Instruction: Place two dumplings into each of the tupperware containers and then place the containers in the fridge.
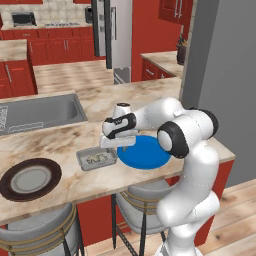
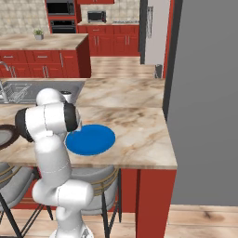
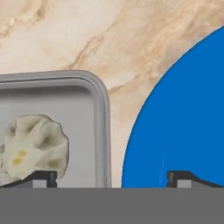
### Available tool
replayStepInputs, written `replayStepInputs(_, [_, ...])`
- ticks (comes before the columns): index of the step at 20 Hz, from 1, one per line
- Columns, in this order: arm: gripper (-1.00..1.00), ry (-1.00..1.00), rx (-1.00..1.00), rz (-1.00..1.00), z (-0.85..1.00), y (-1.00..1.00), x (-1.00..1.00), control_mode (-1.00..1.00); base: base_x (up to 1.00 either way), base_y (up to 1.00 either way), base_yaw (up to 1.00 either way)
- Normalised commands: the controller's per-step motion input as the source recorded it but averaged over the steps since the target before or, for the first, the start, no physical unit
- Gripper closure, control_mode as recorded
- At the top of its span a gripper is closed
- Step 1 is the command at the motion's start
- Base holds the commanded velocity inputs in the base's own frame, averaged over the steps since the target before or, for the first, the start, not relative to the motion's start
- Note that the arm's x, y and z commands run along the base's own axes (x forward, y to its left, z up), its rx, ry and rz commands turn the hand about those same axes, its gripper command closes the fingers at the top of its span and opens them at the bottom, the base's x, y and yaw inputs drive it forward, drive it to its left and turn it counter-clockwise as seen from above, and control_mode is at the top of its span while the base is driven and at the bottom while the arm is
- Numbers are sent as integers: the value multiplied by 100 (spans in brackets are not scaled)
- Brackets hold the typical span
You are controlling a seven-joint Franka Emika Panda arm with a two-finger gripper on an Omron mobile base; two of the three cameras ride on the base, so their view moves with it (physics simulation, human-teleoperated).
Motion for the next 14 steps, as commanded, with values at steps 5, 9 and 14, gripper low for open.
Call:
replayStepInputs(5, [-100, 0, 0, 14, -31, 0, 39, -100, 0, 0, 0])
replayStepInputs(9, [-100, 0, 0, 8, -27, 4, 6, -100, 0, 0, 0])
replayStepInputs(14, [-100, 1, 0, 6, -22, 6, 0, -100, 0, 0, 0])
